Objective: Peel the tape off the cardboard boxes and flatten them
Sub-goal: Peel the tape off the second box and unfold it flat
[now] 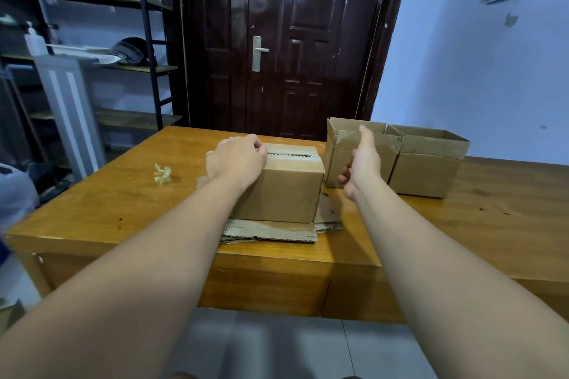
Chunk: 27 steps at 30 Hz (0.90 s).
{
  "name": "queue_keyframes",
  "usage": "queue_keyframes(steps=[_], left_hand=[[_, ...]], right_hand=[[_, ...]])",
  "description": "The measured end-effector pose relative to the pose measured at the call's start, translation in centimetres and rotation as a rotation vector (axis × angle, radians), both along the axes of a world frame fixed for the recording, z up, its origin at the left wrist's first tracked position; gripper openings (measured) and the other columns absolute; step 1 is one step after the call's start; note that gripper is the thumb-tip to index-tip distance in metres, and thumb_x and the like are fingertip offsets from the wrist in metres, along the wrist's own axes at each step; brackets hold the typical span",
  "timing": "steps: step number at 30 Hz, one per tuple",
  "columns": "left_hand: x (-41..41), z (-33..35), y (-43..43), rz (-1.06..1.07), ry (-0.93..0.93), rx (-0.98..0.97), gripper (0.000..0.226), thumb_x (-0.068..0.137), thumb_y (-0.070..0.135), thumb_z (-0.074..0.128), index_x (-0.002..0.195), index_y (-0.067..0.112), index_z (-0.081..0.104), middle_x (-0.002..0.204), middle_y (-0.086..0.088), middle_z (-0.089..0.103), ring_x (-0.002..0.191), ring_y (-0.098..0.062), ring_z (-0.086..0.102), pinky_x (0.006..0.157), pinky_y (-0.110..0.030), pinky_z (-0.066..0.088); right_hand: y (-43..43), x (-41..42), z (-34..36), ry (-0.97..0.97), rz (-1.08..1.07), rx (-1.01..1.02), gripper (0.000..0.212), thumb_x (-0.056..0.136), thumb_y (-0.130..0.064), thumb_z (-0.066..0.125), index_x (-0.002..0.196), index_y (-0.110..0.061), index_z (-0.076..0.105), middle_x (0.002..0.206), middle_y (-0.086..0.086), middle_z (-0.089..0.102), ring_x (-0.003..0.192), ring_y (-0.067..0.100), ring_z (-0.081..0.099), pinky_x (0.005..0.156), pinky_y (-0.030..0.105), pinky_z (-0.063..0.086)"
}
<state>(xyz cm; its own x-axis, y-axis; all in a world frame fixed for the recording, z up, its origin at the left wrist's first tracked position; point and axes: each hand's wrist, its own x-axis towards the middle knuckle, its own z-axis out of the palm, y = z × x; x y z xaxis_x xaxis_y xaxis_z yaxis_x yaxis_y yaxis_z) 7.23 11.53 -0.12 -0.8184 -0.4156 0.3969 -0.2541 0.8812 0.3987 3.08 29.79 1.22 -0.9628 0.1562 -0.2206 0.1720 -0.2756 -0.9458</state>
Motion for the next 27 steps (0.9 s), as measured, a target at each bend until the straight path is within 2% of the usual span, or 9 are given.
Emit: queue_keyframes(steps=[2, 7, 10, 12, 16, 19, 21, 23, 27], left_hand=[[0.1, 0.1, -0.1, -0.003, -0.001, 0.004, 0.032, 0.097, 0.04, 0.033, 0.113, 0.033, 0.06, 0.111, 0.002, 0.062, 0.108, -0.021, 0.052, 0.082, -0.037, 0.04], [0.1, 0.4, 0.0, -0.001, -0.016, 0.017, 0.032, 0.096, 0.042, 0.035, 0.114, 0.033, 0.06, 0.114, 0.003, 0.063, 0.11, -0.021, 0.052, 0.081, -0.037, 0.038], [0.1, 0.5, 0.0, -0.005, -0.011, 0.011, 0.031, 0.096, 0.042, 0.036, 0.113, 0.032, 0.061, 0.115, 0.003, 0.063, 0.112, -0.021, 0.052, 0.081, -0.036, 0.038], [0.3, 0.6, 0.0, -0.009, -0.01, 0.003, 0.032, 0.097, 0.043, 0.036, 0.114, 0.031, 0.06, 0.115, 0.001, 0.063, 0.112, -0.022, 0.052, 0.082, -0.036, 0.038], [0.5, 0.7, 0.2, -0.013, -0.012, 0.003, 0.034, 0.098, 0.042, 0.036, 0.119, 0.031, 0.059, 0.116, 0.0, 0.062, 0.113, -0.022, 0.052, 0.081, -0.036, 0.036], [0.4, 0.7, 0.1, -0.021, -0.006, 0.005, 0.033, 0.098, 0.037, 0.036, 0.119, 0.029, 0.059, 0.116, -0.001, 0.062, 0.113, -0.023, 0.051, 0.082, -0.037, 0.036], [0.5, 0.7, 0.2, -0.024, 0.002, 0.005, 0.032, 0.098, 0.034, 0.036, 0.118, 0.028, 0.059, 0.115, -0.002, 0.062, 0.113, -0.024, 0.051, 0.084, -0.038, 0.037], [0.7, 0.6, 0.4, -0.014, 0.013, -0.003, 0.032, 0.098, 0.033, 0.036, 0.119, 0.028, 0.059, 0.115, -0.002, 0.062, 0.112, -0.024, 0.052, 0.085, -0.039, 0.038], [0.1, 1.1, -0.2, -0.052, -0.088, 0.104, 0.035, 0.095, 0.037, 0.042, 0.128, 0.031, 0.054, 0.125, -0.001, 0.059, 0.12, -0.024, 0.049, 0.095, -0.04, 0.04]], right_hand=[[-1.5, -0.3, 1.2, 0.077, 0.012, 0.192, 0.063, 0.091, -0.064, 0.037, 0.116, -0.009, 0.056, 0.069, -0.004, 0.042, 0.058, 0.012, 0.038, 0.054, 0.027, 0.034], [-6.3, -0.4, 2.9, 0.463, 0.065, 0.405, 0.033, 0.101, -0.035, 0.037, 0.077, -0.021, 0.056, 0.071, -0.005, 0.066, 0.057, 0.013, 0.051, 0.067, 0.037, 0.047], [-9.1, -0.3, 3.2, 0.53, 0.204, 0.425, 0.014, 0.1, -0.022, 0.038, 0.102, -0.028, 0.052, 0.071, -0.005, 0.066, 0.059, 0.01, 0.05, 0.064, 0.032, 0.044], [-10.5, 0.0, 3.0, 0.513, 0.259, 0.423, 0.017, 0.099, -0.02, 0.04, 0.098, -0.022, 0.057, 0.072, -0.006, 0.059, 0.061, 0.008, 0.046, 0.061, 0.027, 0.039], [-11.6, 0.3, 2.5, 0.414, 0.279, 0.44, 0.056, 0.097, -0.055, 0.038, 0.057, -0.016, 0.044, 0.053, -0.005, 0.041, 0.051, 0.011, 0.037, 0.052, 0.026, 0.031], [-11.7, -0.4, 2.3, 0.49, 0.24, 0.485, 0.06, 0.101, -0.05, 0.027, 0.056, -0.014, 0.044, 0.053, -0.002, 0.042, 0.052, 0.013, 0.04, 0.053, 0.027, 0.033], [-11.6, -0.5, 1.9, 0.537, 0.244, 0.465, 0.058, 0.103, -0.041, 0.027, 0.063, -0.014, 0.057, 0.055, -0.006, 0.044, 0.054, 0.01, 0.043, 0.055, 0.025, 0.037], [-11.6, -0.6, 1.3, 0.584, 0.286, 0.46, 0.045, 0.103, -0.034, 0.029, 0.099, -0.015, 0.07, 0.065, -0.013, 0.045, 0.064, 0.004, 0.044, 0.065, 0.024, 0.039], [-11.0, -0.7, 1.2, 0.589, 0.384, 0.44, 0.041, 0.102, -0.018, 0.035, 0.141, -0.025, 0.043, 0.126, -0.005, 0.05, 0.113, 0.01, 0.046, 0.095, 0.03, 0.04]])
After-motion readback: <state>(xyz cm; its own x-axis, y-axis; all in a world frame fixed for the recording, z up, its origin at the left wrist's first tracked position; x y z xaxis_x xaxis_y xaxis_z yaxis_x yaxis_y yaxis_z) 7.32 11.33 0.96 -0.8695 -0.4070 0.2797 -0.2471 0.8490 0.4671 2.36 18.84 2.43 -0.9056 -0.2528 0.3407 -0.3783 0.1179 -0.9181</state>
